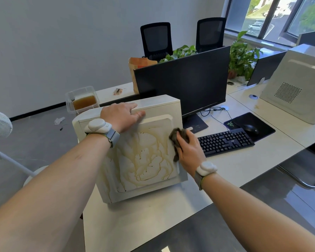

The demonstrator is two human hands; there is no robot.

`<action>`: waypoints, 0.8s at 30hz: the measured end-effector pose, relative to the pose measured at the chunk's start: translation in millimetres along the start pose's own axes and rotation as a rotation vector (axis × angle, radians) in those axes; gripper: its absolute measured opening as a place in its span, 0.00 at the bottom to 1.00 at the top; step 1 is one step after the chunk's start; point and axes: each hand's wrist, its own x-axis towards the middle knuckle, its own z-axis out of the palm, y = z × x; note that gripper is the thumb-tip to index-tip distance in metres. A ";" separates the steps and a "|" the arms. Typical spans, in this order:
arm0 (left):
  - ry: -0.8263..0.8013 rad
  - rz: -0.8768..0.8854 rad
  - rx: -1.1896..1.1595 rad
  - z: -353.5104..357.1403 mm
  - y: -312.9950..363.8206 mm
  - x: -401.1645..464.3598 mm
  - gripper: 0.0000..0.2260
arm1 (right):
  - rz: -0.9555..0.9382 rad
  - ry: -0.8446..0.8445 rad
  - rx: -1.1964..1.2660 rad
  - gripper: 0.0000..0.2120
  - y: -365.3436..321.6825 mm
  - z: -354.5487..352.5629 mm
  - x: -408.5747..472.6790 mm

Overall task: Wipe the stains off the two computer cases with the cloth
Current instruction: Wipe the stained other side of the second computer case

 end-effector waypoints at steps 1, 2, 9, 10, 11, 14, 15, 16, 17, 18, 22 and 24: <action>-0.005 -0.002 -0.002 -0.1 0.2 0.9 0.33 | 0.008 -0.022 -0.010 0.21 8.5 7.7 -14.0; -0.011 -0.003 -0.004 0.7 -0.1 1.9 0.33 | 0.011 -0.064 -0.037 0.21 17.0 14.2 -28.2; -0.027 0.007 0.000 0.1 -1.0 3.2 0.33 | 0.216 -0.621 -0.188 0.16 28.4 17.6 -78.1; -0.028 0.009 0.001 -0.2 -1.0 3.1 0.32 | 0.271 -0.565 -0.137 0.16 19.8 10.5 -70.3; -0.027 0.010 0.003 -0.6 -0.5 3.0 0.32 | 0.297 -0.464 -0.075 0.15 10.5 2.4 -60.1; -0.018 0.002 0.001 -2.0 0.4 2.0 0.32 | 0.242 -0.096 0.076 0.16 -20.2 -24.8 -14.5; -0.014 0.002 0.002 -1.6 0.6 1.0 0.32 | 0.189 0.012 0.102 0.17 -30.9 -33.6 2.6; -0.012 0.002 0.001 -1.0 0.4 -0.1 0.32 | 0.132 0.096 0.121 0.19 -40.8 -40.9 18.7; -0.011 0.001 -0.002 -0.6 0.0 -0.8 0.32 | 0.084 0.146 0.132 0.20 -49.4 -46.6 33.0; -0.015 -0.001 -0.007 -0.5 -0.7 -0.6 0.32 | 0.047 0.165 0.125 0.20 -55.2 -49.3 43.8; -0.053 -0.008 -0.013 -3.2 -0.2 1.1 0.32 | 0.000 0.058 0.042 0.15 -53.0 -37.8 52.1; -0.054 0.000 -0.009 -4.1 0.7 0.3 0.31 | -0.005 -0.018 0.052 0.10 -42.1 -28.0 42.2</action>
